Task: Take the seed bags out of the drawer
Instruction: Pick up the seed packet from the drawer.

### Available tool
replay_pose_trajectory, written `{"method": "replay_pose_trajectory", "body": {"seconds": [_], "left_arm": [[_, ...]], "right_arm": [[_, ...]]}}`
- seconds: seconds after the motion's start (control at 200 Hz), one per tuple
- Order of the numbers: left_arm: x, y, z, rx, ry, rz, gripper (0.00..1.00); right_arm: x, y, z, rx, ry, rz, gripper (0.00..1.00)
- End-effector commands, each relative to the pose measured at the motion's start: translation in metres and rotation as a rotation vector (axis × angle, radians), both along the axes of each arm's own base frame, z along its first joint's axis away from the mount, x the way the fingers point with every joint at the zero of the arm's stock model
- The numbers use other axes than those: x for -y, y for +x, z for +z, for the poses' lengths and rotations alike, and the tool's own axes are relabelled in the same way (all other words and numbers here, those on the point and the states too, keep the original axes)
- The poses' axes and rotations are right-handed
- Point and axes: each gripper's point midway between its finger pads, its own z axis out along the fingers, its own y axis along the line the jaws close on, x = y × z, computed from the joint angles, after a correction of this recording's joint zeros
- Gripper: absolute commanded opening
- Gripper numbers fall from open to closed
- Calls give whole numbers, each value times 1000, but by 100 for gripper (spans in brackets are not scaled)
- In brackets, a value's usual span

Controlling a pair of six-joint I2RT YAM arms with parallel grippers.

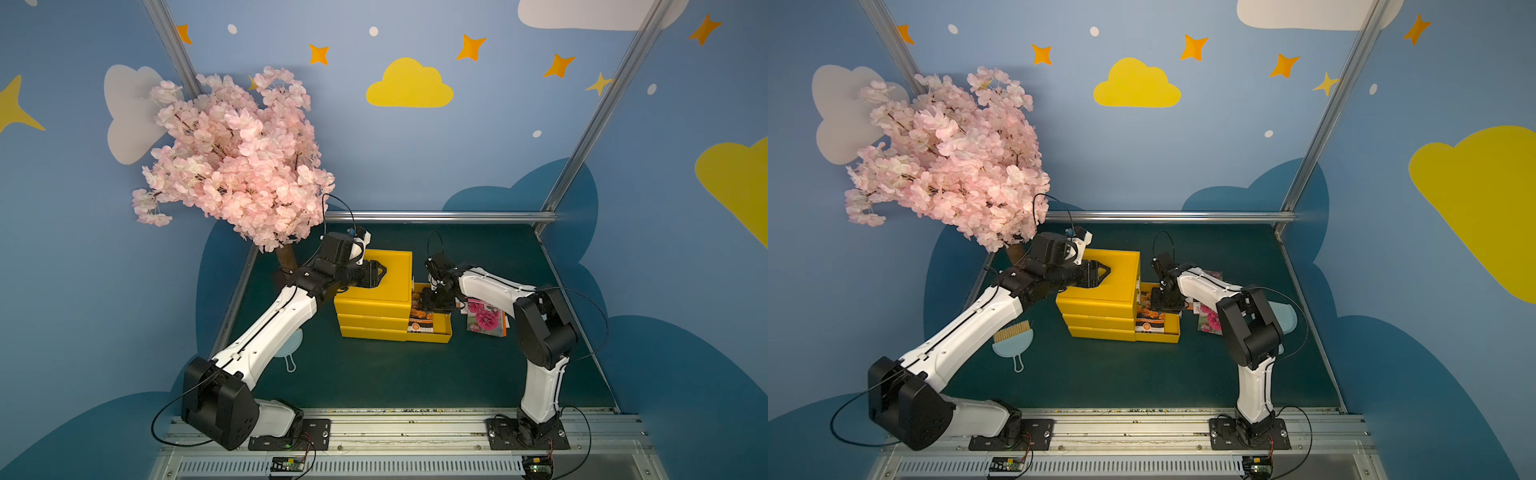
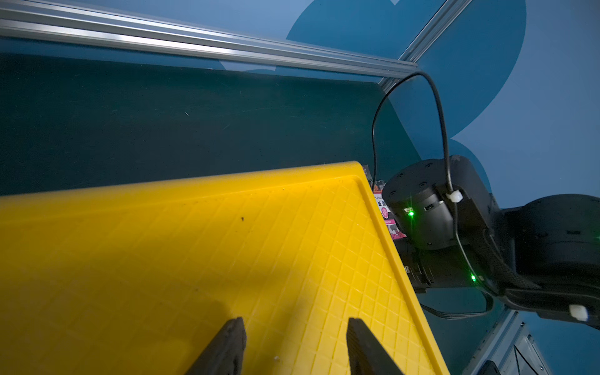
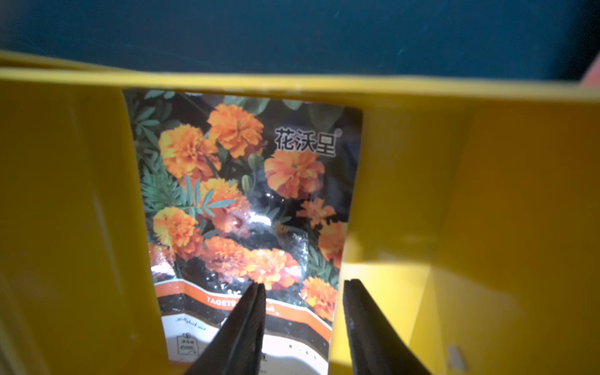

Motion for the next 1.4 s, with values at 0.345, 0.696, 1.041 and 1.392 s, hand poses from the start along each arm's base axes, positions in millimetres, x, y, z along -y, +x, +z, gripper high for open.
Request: {"method": "replay_pose_trajectory", "body": {"seconds": [0.345,0.696,1.041,1.392], "left_arm": [[-30,-57,-108,-414,190,17,56],[-31,-58,-108,-417,192,19,56],[-33,-58,-107,-416,197,22,56],[-34,-60,-105,-409,188,24,56]], "right_arm": [[3,7,2,13,-64,11,48],[-2,7,-18,-17,-53,6,48],[-17,8,-27,-45,19,-4,30],[-18,6,-7,-22,68,-7,0]]}}
